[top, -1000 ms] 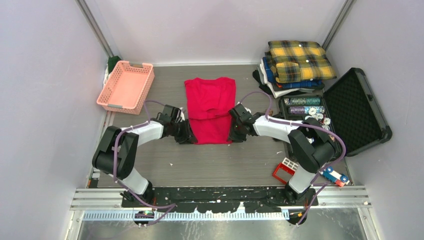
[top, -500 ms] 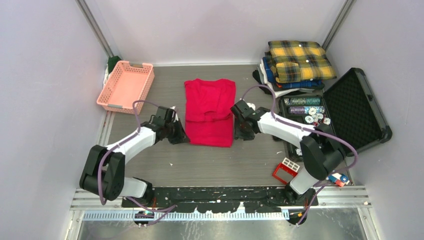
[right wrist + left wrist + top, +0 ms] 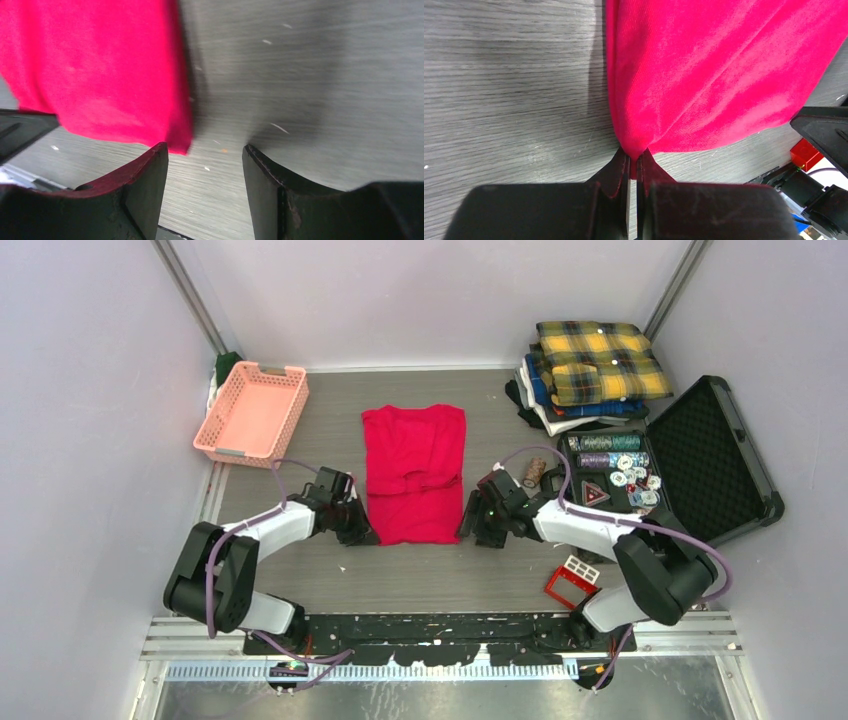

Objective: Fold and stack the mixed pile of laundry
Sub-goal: Fold the T-shirt at the center of the board, then pick up the T-shirt from the center of the board.

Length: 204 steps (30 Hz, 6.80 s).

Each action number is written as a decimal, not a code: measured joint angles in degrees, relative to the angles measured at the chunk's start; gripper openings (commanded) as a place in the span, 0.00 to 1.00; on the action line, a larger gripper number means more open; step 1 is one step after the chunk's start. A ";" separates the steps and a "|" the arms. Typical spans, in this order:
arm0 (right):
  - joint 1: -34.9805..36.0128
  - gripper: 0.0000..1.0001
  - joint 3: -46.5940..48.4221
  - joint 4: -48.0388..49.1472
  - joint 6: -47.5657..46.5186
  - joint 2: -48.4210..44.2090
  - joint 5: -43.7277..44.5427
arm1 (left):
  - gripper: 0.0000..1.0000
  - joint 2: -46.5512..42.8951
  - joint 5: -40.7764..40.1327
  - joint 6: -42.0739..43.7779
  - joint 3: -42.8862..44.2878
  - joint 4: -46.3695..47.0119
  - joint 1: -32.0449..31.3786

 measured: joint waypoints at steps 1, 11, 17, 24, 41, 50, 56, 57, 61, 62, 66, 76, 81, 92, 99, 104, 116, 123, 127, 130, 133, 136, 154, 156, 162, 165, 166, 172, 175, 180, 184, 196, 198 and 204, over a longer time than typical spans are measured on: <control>0.20 0.60 -0.13 1.99 0.83 0.79 -0.63 | 0.00 0.15 0.24 -0.09 0.00 0.13 0.00; 0.92 0.20 -0.35 17.49 7.17 8.83 -5.14 | 0.00 0.42 0.81 -0.13 0.00 0.48 0.00; 1.46 0.43 -0.09 16.68 10.25 8.90 -4.07 | 0.00 0.59 1.03 -0.17 0.04 0.68 0.00; 3.04 0.46 -0.55 12.04 11.52 5.44 -1.31 | 0.00 0.59 1.03 -0.20 0.04 0.68 0.00; 4.83 0.09 -3.85 17.35 15.26 5.62 1.22 | 0.00 1.05 1.46 -0.26 0.07 1.11 0.02; 5.22 0.01 2.16 6.93 10.56 6.56 4.59 | 0.00 1.33 2.14 -0.17 1.77 -1.11 0.00; 5.27 0.01 17.66 -12.00 1.99 6.19 12.09 | 0.00 -1.01 -0.04 0.42 12.96 -9.09 -0.04; 5.27 0.01 19.39 -13.55 1.16 5.44 12.87 | 0.00 -2.34 -0.72 0.55 14.40 -9.94 -0.04; 5.40 0.01 18.97 -17.03 0.44 2.12 13.51 | 0.00 -8.87 -1.97 1.11 15.10 -12.00 -0.04; 5.77 0.01 17.49 -17.44 0.76 1.64 13.29 | 0.00 -10.03 -1.64 0.96 13.81 -12.02 -0.04; 9.68 0.01 12.63 -20.13 2.62 1.46 11.89 | 0.00 -13.25 1.09 -0.68 3.96 -13.07 -0.52; 18.73 0.01 12.98 -27.45 6.78 -0.92 11.76 | 0.00 -26.91 4.39 -4.17 -4.39 -20.17 -1.07; 20.22 0.01 14.60 -30.42 8.31 -1.64 12.98 | 0.00 -28.02 4.44 -4.70 -2.69 -23.19 -1.16; 18.91 0.01 28.76 -40.92 5.62 -3.28 20.72 | 0.00 -22.80 2.25 -3.06 10.47 -26.43 -1.16; 12.52 0.01 36.46 -43.67 -0.59 1.70 22.88 | 0.00 -14.10 1.38 0.02 21.88 -26.99 -0.07; 7.19 0.01 41.99 -42.97 -5.92 6.73 22.49 | 0.00 -6.91 1.70 1.79 27.69 -26.56 2.03; -1.44 0.01 58.23 -42.14 -15.98 23.28 20.37 | 0.00 8.66 2.29 3.21 39.43 -25.11 6.43; -4.68 0.01 68.81 -42.51 -19.91 32.11 19.21 | 0.00 17.38 2.32 3.93 46.64 -24.57 8.72; -5.97 0.01 73.81 -42.82 -21.31 37.57 18.10 | 0.00 21.81 1.66 4.48 50.73 -24.72 9.42; -6.78 0.01 77.07 -43.36 -21.94 41.29 17.66 | 0.00 24.85 1.25 4.52 53.77 -24.85 9.66; -7.50 0.01 80.81 -43.95 -22.64 44.68 17.33 | 0.00 27.39 0.76 4.59 56.24 -24.92 9.77; -8.15 0.01 83.65 -44.65 -23.06 46.77 17.00 | 0.00 30.25 0.70 4.63 58.88 -24.96 9.99; -13.03 0.68 90.68 -42.95 -24.35 54.66 12.87 | 0.83 43.28 -0.66 6.25 69.68 -25.53 13.29; -14.82 0.73 88.04 -40.65 -24.41 53.16 12.52 | 0.89 43.95 -1.62 7.06 71.54 -25.94 14.43; -18.58 0.75 66.90 -30.42 -24.63 40.02 7.15 | 0.91 39.32 -3.82 9.35 65.05 -23.10 15.85; -18.10 0.76 60.98 -25.35 -24.63 36.02 1.95 | 0.91 35.08 -1.62 10.54 56.78 -18.91 15.61; -17.86 0.76 60.04 -23.82 -24.63 35.71 0.55 | 0.91 33.97 -0.59 10.78 54.23 -17.33 15.56; -16.92 0.77 56.22 -16.74 -24.26 36.57 -6.60 | 0.91 32.39 3.82 12.24 44.50 -10.19 15.30; -16.98 0.77 56.17 -14.19 -24.20 38.03 -8.37 | 0.90 32.26 5.25 12.87 42.73 -8.41 15.30; -17.00 0.78 56.28 -12.07 -24.24 40.76 -9.55 | 0.84 32.20 6.27 13.46 42.71 -5.57 15.30; -17.03 0.78 57.11 -12.09 -24.20 43.71 -9.70 | 0.76 32.35 6.86 13.46 42.71 -4.68 15.30; -17.09 0.74 61.77 -9.79 -21.46 47.52 -14.25 | 0.66 34.47 8.20 13.38 42.75 -2.89 15.28; -16.85 0.71 62.05 -9.38 -20.85 47.93 -15.02 | 0.65 34.58 8.39 13.31 42.77 -2.71 15.28; -16.24 0.45 62.93 -7.37 -18.91 49.64 -17.22 | 0.64 34.86 8.83 13.00 42.77 -2.05 15.21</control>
